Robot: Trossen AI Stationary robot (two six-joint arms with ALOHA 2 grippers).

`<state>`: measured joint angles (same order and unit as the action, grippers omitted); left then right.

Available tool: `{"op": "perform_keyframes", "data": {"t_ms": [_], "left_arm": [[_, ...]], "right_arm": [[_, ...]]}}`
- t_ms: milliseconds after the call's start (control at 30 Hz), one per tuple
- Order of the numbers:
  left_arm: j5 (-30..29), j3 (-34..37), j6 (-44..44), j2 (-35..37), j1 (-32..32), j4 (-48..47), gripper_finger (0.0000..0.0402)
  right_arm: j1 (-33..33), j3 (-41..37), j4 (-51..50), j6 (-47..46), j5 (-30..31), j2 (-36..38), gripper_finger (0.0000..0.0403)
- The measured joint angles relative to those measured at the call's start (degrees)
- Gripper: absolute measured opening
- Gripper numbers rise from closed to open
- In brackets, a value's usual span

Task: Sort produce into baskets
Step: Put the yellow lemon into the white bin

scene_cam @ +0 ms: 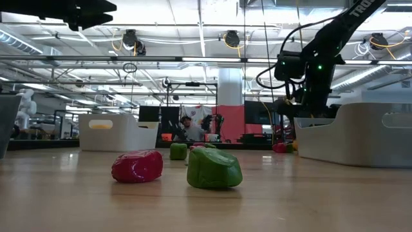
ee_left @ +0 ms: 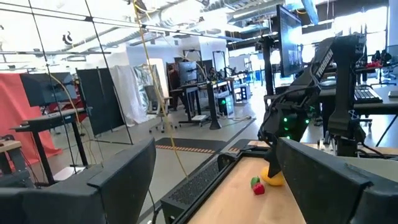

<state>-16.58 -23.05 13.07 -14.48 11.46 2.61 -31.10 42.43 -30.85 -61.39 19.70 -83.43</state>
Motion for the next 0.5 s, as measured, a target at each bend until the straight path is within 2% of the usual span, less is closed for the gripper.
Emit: {"op": "perform_keyframes", "data": {"t_ms": [500], "left_arm": [[0.0,0.0,0.9,0.0,0.0,0.0,0.0341]], "right_arm": [[0.5,-1.3,0.9,2.4,1.0,-0.2,0.0276]]}}
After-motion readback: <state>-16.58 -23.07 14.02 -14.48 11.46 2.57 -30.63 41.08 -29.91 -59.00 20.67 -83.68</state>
